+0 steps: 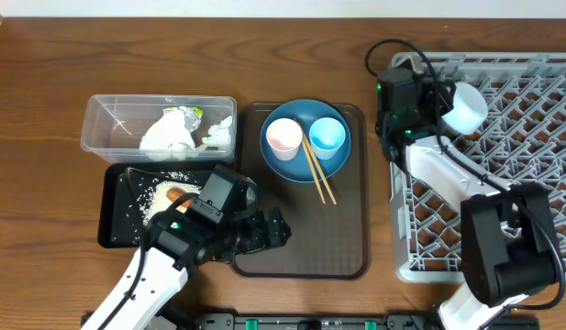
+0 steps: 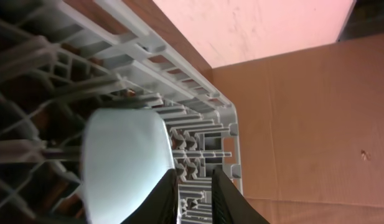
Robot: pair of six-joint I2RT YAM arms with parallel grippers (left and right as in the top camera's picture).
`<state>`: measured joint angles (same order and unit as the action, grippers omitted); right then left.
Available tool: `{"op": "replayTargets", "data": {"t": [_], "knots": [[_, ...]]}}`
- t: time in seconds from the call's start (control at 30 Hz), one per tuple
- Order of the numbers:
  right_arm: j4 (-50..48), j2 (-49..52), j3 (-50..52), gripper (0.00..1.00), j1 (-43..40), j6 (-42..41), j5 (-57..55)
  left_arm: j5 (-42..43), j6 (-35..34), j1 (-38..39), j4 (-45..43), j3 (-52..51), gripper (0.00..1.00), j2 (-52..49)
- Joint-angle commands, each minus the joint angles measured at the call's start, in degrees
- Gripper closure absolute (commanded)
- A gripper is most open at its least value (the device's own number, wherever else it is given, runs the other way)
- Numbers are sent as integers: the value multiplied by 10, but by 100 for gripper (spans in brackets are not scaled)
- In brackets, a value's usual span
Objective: Sort waste into correct bins and load items into the dishwasher rack
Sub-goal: 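Carry the bowl over the dish rack and lower it into the slots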
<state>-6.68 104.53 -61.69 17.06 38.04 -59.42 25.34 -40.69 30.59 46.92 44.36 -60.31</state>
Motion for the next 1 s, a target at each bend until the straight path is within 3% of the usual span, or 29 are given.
{"op": "replayTargets", "data": {"t": [0.0, 0.27, 0.43, 0.73, 0.97], "knots": [[1, 3, 3, 79, 19, -10, -6, 1, 1, 1, 2, 11, 2, 5], [15, -8, 3, 77, 53, -47, -12, 1, 1, 1, 2, 11, 2, 5], [61, -50, 3, 86, 49, -94, 44, 1, 1, 1, 2, 11, 2, 5], [146, -190, 3, 99, -23, -249, 279, 1, 1, 1, 2, 11, 2, 5], [197, -220, 3, 99, -168, -359, 500, 1, 1, 1, 2, 11, 2, 5]]}}
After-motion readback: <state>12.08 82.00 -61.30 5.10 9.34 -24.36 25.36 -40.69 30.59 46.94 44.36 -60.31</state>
